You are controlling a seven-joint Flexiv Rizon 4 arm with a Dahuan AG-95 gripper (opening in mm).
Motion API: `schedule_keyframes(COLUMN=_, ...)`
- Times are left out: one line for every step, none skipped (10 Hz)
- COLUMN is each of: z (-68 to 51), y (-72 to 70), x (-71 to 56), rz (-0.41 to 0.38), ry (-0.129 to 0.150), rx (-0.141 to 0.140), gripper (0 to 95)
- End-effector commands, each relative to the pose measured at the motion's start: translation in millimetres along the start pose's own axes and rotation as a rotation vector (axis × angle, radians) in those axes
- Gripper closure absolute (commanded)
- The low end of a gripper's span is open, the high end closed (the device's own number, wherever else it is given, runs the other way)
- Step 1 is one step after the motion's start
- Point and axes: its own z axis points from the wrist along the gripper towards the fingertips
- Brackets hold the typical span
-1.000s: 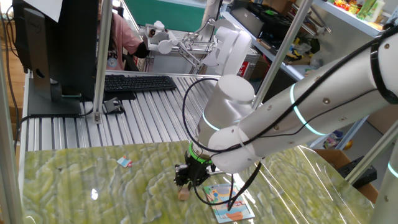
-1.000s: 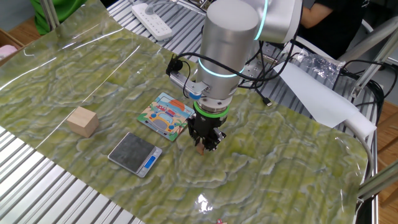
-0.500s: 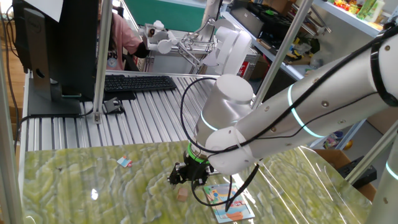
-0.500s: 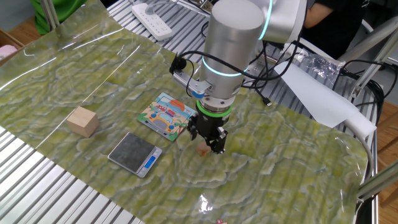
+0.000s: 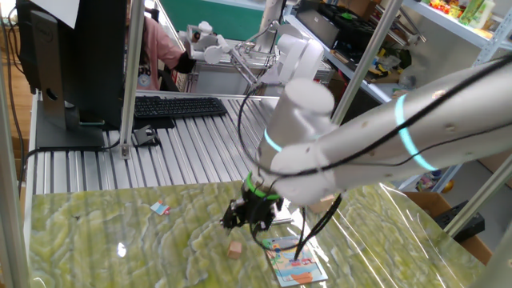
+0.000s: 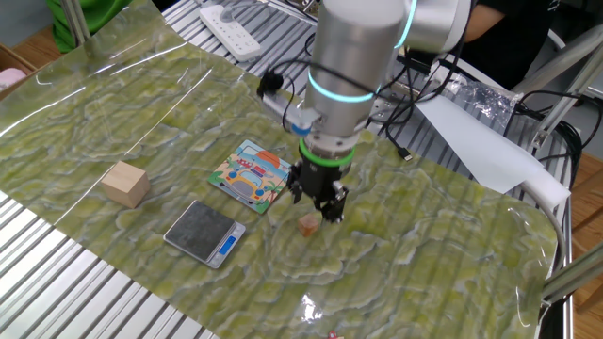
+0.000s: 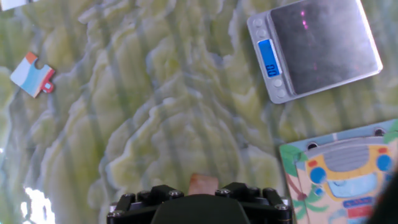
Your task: Remove the object from the scale
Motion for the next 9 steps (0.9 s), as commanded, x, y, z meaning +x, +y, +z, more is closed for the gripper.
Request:
schedule_keyframes(z=-25.5, y=-1.8, x=-0.2, rz=-0.027, ry=0.030, rx=0.005, gripper=76.0)
schedule_keyframes(z=-43.0, y=-5.6, x=1.6, rz=-0.037, ry=0.051, rx=0.010, gripper=95.0)
schedule_keyframes(z=-56.2, y=-9.2, x=3.2, rz=-0.044, ry=0.066, rx=0.010, gripper=95.0)
schedule_keyframes(z=-67.0, y=-12.8, x=4.9, rz=-0.049, ry=0.067, rx=0.011, gripper=95.0)
schedule_keyframes(z=-76.2, y=-16.5, x=6.4, rz=-0.056, ry=0.069, rx=0.011, gripper=95.0)
schedule_keyframes(z=-86.1, y=-22.4, x=7.4, rz=-0.076, ry=0.073, rx=0.010, gripper=95.0)
schedule_keyframes(z=-94.0, y=-30.2, x=7.2, rz=-0.101, ry=0.077, rx=0.010, gripper=95.0)
schedule_keyframes(z=-99.5, y=-40.8, x=5.4, rz=-0.121, ry=0.078, rx=0.010, gripper=95.0)
schedule_keyframes(z=-100.1, y=-47.8, x=3.2, rz=-0.127, ry=0.076, rx=0.009, gripper=95.0)
